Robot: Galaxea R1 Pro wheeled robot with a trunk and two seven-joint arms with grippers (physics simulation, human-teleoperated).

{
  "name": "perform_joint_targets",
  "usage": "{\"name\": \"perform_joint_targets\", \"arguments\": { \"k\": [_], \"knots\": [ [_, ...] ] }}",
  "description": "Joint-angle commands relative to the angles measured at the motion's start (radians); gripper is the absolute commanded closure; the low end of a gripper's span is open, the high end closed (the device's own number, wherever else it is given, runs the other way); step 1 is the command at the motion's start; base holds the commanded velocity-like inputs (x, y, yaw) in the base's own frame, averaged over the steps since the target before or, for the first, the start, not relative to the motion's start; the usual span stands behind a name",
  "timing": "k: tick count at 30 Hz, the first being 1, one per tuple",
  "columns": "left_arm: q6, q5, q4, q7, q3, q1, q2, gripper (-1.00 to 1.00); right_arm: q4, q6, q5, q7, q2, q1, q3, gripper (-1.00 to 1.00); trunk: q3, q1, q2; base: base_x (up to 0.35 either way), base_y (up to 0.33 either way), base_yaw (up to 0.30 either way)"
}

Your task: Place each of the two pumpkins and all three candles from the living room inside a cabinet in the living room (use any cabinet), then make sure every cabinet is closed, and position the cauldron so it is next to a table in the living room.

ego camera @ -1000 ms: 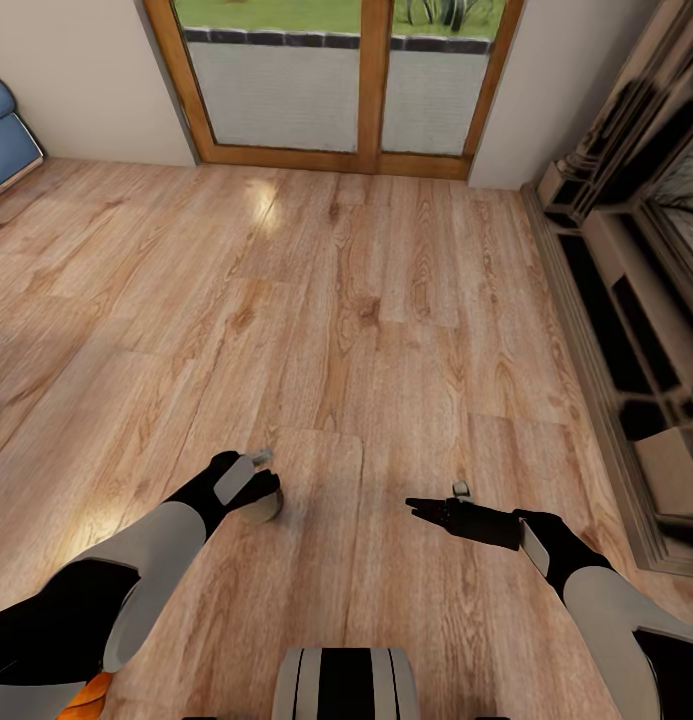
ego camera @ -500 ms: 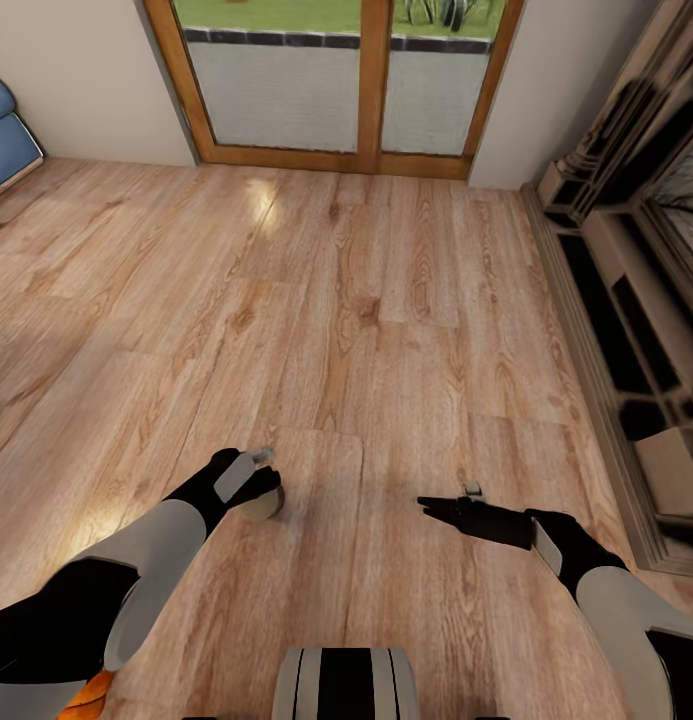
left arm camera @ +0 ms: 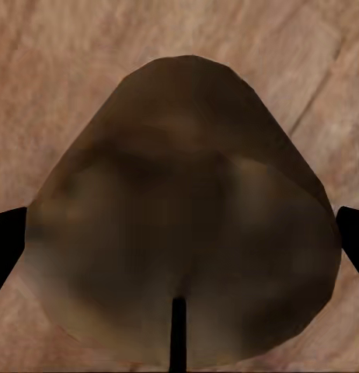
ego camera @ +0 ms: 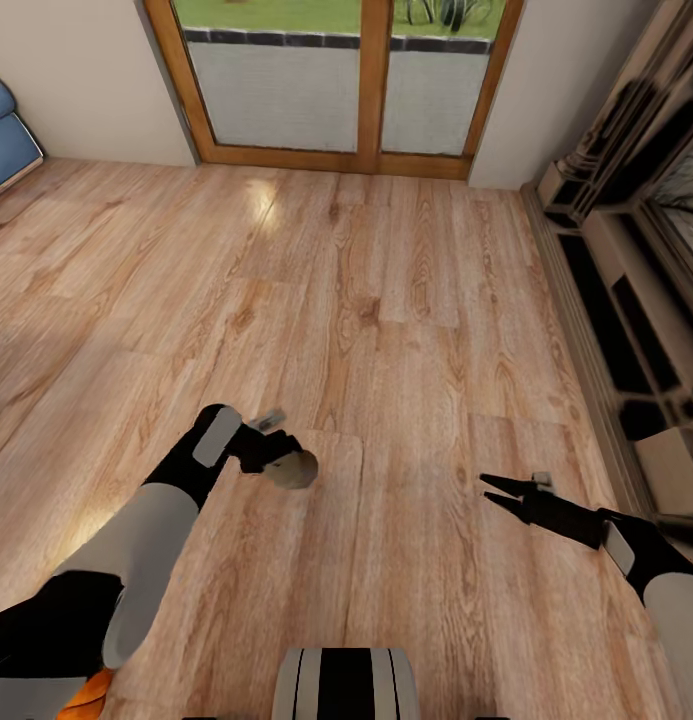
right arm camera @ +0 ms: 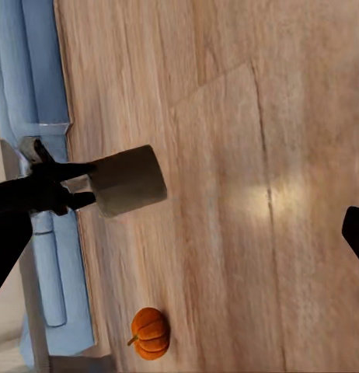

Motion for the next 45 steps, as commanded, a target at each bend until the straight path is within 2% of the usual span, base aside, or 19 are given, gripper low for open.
{"name": "perform_joint_targets", "arguments": {
  "k": [1,3,5,7,8,9,12,13,15,19,21,25,33,34,38,45],
  "knots": [
    [0.026,0.05,-0.058,0.0,0.006,0.0,0.002,1.0,-0.003,0.0,0.0,-0.024,-0.002,-0.001,-0.001,-1.0,0.0,0.0,0.0,0.0,0.0,0.0],
    [0.046,0.104,-0.102,0.001,0.01,0.001,0.012,1.0,-0.033,-0.001,0.0,-0.077,-0.008,-0.001,-0.001,-1.0,0.0,0.0,0.0,0.0,0.0,0.0],
    [0.052,0.135,-0.119,0.001,0.011,0.0,0.018,1.0,-0.071,-0.001,0.0,-0.125,-0.008,-0.001,0.0,-1.0,0.0,0.0,0.0,0.0,0.0,0.0],
    [0.056,0.176,-0.162,0.001,0.011,-0.001,0.022,1.0,-0.102,-0.002,0.001,-0.206,-0.006,0.0,0.001,-1.0,0.0,0.0,0.0,0.0,0.0,0.0],
    [0.058,0.2,-0.254,0.002,0.007,0.0,0.018,1.0,-0.117,-0.009,0.007,-0.361,-0.003,0.0,0.005,-1.0,0.0,0.0,0.0,0.0,0.0,0.0],
    [0.058,0.203,-0.292,0.001,0.007,0.001,0.015,1.0,-0.15,-0.011,0.01,-0.431,-0.002,0.0,0.007,-1.0,0.0,0.0,0.0,0.0,0.0,0.0],
    [0.059,0.214,-0.356,0.001,0.007,0.004,0.019,1.0,-0.248,-0.013,0.017,-0.55,0.013,0.0,0.015,-1.0,0.0,0.0,0.0,0.0,0.0,0.0],
    [0.059,0.231,-0.363,0.002,0.006,0.006,0.019,1.0,-0.266,-0.013,0.019,-0.601,0.034,0.001,0.024,-1.0,0.0,0.0,0.0,0.0,0.0,0.0],
    [0.058,0.276,-0.372,0.002,0.005,0.008,0.022,1.0,-0.281,-0.016,0.028,-0.702,0.072,0.001,0.062,-1.0,0.0,0.0,0.0,0.0,0.0,0.0],
    [0.059,0.335,-0.375,0.002,-0.004,0.008,0.024,1.0,-0.286,-0.04,0.033,-0.8,0.101,0.002,0.145,-1.0,0.0,0.0,0.0,0.0,0.0,0.0],
    [0.06,0.35,-0.376,0.003,-0.04,0.008,0.025,1.0,-0.287,-0.06,0.033,-0.852,0.11,0.002,0.191,-1.0,0.0,0.0,0.0,0.0,0.0,0.0],
    [0.06,0.355,-0.376,0.001,-0.057,0.008,0.022,1.0,-0.289,-0.066,0.033,-0.869,0.113,0.002,0.203,-1.0,0.0,0.0,0.0,0.0,0.0,0.0],
    [0.052,0.362,-0.366,-0.002,-0.061,0.012,0.02,1.0,-0.29,-0.065,0.033,-0.87,0.117,0.002,0.223,-1.0,0.0,0.0,0.0,0.0,0.0,0.0],
    [0.048,0.363,-0.365,-0.003,-0.061,0.017,0.017,1.0,-0.29,-0.065,0.032,-0.868,0.129,0.002,0.224,-1.0,0.0,0.0,0.0,0.0,0.0,0.0],
    [0.051,0.363,-0.365,-0.004,-0.061,0.018,0.012,1.0,-0.29,-0.065,0.032,-0.867,0.138,0.002,0.224,-1.0,0.0,0.0,0.0,0.0,0.0,0.0],
    [0.05,0.363,-0.366,-0.004,-0.061,0.018,0.011,1.0,-0.289,-0.065,0.031,-0.863,0.143,0.002,0.224,-1.0,0.027,-0.003,0.002,0.0,0.0,0.0]
  ]
}}
